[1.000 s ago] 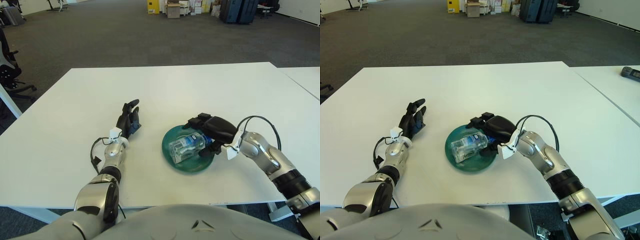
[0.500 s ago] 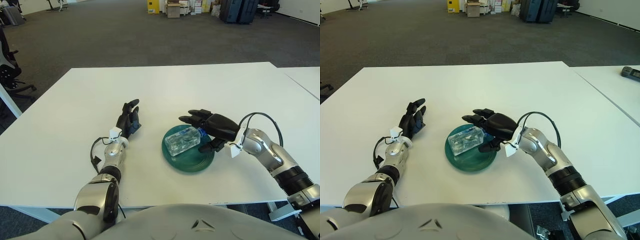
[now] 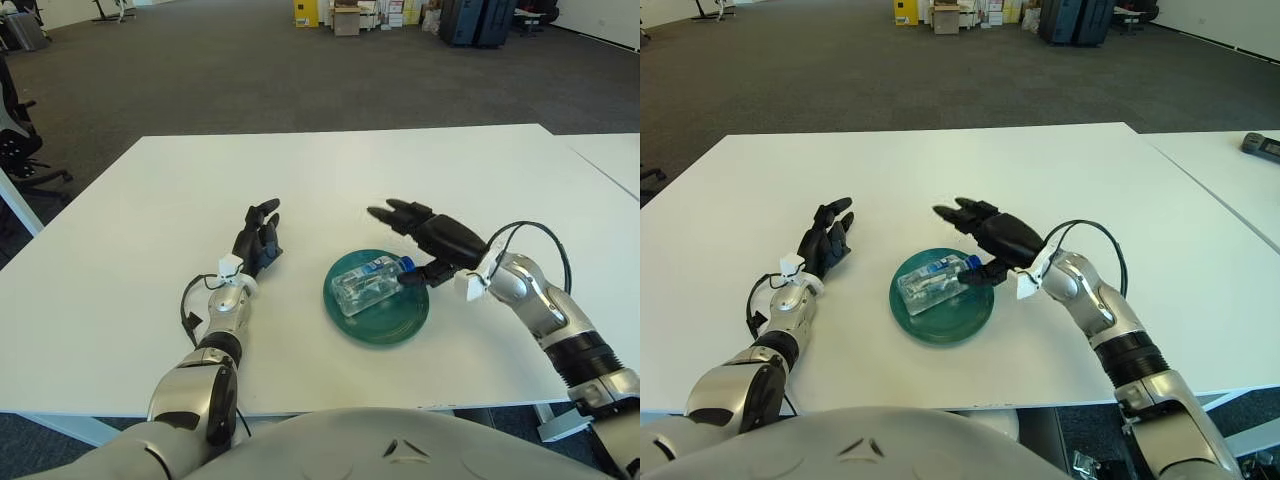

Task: Put the bottle into the plate.

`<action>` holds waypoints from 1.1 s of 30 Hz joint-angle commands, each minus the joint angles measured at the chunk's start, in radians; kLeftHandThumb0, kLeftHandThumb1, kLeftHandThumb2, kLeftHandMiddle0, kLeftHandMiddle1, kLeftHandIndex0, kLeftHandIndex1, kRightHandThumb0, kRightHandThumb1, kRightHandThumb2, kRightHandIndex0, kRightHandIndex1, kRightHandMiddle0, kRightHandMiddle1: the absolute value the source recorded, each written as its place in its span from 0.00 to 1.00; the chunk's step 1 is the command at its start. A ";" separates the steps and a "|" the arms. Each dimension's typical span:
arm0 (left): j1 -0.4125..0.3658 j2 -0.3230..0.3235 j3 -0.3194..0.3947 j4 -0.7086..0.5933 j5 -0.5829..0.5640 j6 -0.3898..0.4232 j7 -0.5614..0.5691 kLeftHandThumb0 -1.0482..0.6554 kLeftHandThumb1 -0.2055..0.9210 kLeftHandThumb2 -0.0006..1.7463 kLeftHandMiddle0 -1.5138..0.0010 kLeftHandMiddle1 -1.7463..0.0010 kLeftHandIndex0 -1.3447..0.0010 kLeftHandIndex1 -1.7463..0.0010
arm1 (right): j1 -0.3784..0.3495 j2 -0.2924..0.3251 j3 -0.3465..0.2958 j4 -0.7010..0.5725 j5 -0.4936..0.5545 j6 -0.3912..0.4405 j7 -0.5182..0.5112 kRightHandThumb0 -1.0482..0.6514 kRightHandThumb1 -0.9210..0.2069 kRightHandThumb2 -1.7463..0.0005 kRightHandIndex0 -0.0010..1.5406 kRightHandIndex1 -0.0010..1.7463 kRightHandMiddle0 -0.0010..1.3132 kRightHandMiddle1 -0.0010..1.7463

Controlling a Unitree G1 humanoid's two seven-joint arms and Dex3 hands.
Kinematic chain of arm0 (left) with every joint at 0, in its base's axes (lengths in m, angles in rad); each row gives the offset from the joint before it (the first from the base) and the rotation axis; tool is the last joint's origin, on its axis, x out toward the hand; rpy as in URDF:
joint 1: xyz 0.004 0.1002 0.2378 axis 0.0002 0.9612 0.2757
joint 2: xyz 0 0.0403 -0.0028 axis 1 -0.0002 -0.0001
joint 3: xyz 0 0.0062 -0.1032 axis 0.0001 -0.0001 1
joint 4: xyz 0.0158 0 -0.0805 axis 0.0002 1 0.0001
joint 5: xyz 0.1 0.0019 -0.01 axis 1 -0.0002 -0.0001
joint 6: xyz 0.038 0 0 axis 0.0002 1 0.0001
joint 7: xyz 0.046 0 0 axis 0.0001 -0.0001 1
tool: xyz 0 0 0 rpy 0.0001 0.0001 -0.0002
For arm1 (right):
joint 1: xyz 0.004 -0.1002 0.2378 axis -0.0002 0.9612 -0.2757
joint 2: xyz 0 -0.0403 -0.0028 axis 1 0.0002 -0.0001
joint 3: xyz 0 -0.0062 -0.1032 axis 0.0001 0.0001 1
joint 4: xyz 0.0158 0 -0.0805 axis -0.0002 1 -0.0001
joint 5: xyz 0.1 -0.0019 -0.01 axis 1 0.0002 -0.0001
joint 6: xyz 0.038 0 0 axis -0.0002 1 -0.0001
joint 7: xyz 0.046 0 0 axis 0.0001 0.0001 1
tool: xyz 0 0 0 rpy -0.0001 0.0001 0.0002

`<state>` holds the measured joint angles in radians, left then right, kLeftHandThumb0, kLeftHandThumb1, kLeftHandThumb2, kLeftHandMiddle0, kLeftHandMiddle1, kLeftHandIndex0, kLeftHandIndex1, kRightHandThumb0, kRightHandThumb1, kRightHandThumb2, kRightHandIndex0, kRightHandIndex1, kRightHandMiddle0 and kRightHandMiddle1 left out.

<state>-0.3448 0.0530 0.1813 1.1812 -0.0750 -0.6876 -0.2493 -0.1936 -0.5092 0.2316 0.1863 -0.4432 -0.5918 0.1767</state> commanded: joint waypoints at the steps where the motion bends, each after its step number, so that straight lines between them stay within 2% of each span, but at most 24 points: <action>1: 0.058 -0.009 0.002 0.042 -0.003 0.034 -0.009 0.10 1.00 0.55 0.78 0.96 1.00 0.43 | -0.071 0.079 -0.098 0.088 0.120 0.001 -0.095 0.00 0.00 0.60 0.00 0.00 0.00 0.00; 3: 0.059 -0.010 0.002 0.042 -0.003 0.034 -0.009 0.10 1.00 0.55 0.78 0.96 1.00 0.43 | -0.087 0.116 -0.127 0.132 0.165 -0.017 -0.126 0.00 0.00 0.58 0.00 0.00 0.00 0.00; 7: 0.059 -0.011 0.002 0.041 -0.002 0.033 -0.010 0.11 1.00 0.55 0.78 0.96 1.00 0.44 | -0.193 0.201 -0.223 0.411 0.283 -0.083 -0.216 0.00 0.00 0.57 0.00 0.00 0.01 0.01; 9: 0.058 -0.011 0.002 0.041 -0.002 0.035 -0.010 0.11 1.00 0.54 0.77 0.96 1.00 0.44 | -0.222 0.243 -0.271 0.486 0.357 -0.080 -0.229 0.03 0.00 0.57 0.02 0.01 0.03 0.02; 14: 0.059 -0.011 0.001 0.041 -0.001 0.039 -0.011 0.11 1.00 0.54 0.77 0.96 1.00 0.45 | -0.235 0.321 -0.352 0.547 0.513 -0.062 -0.194 0.14 0.00 0.54 0.08 0.02 0.01 0.20; 19: 0.060 -0.011 -0.002 0.038 0.004 0.032 -0.003 0.10 1.00 0.54 0.77 0.96 1.00 0.45 | -0.271 0.373 -0.434 0.724 0.629 -0.066 -0.127 0.18 0.00 0.52 0.13 0.03 0.00 0.30; 24: 0.062 -0.012 -0.003 0.035 0.006 0.021 0.001 0.11 1.00 0.54 0.77 0.96 1.00 0.44 | -0.312 0.390 -0.464 0.829 0.645 -0.057 -0.115 0.19 0.00 0.51 0.19 0.05 0.00 0.41; 33: 0.068 -0.015 0.000 0.028 -0.001 0.009 -0.012 0.11 1.00 0.53 0.76 0.96 1.00 0.44 | -0.335 0.398 -0.454 0.941 0.590 -0.028 -0.144 0.19 0.00 0.50 0.24 0.06 0.00 0.48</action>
<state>-0.3416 0.0488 0.1808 1.1749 -0.0738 -0.6986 -0.2556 -0.4813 -0.1184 -0.2300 1.1013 0.1678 -0.6276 0.0383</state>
